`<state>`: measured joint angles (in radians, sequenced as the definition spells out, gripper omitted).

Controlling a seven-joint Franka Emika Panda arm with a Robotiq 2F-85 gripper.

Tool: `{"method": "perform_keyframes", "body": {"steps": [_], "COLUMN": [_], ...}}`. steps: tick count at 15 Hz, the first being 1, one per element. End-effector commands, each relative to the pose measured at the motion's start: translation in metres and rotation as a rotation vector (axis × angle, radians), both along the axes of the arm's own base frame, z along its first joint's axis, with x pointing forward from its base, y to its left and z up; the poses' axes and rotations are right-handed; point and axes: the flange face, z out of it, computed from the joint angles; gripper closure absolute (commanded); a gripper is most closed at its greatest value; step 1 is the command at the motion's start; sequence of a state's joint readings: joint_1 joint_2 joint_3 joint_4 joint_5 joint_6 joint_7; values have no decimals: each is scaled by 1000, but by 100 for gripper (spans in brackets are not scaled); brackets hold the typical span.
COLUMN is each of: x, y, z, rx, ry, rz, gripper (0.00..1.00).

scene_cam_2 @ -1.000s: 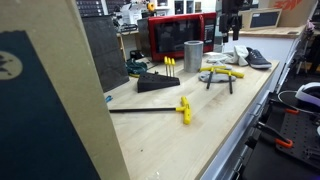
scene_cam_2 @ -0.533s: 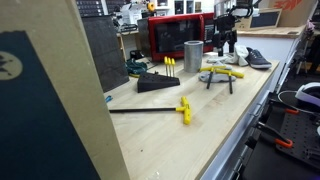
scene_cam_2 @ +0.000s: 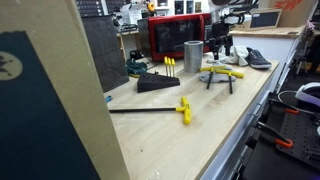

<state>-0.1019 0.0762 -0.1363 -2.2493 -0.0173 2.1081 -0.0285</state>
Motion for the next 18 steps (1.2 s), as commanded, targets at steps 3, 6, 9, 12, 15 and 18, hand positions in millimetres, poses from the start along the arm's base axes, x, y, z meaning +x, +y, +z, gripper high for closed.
{"method": "perform_keyframes", "body": {"steps": [3, 6, 9, 12, 15, 18], "x": [18, 20, 22, 22, 18, 14], "y": [-1, -1, 1, 8, 13, 14], "z": [-30, -45, -49, -44, -38, -24], "rx": [-32, -28, -18, -5, 5, 8], "ry": [28, 46, 56, 56, 58, 34], "rz": [-30, -32, -30, -21, -11, -5], "gripper": [2, 31, 55, 78, 92, 93]}}
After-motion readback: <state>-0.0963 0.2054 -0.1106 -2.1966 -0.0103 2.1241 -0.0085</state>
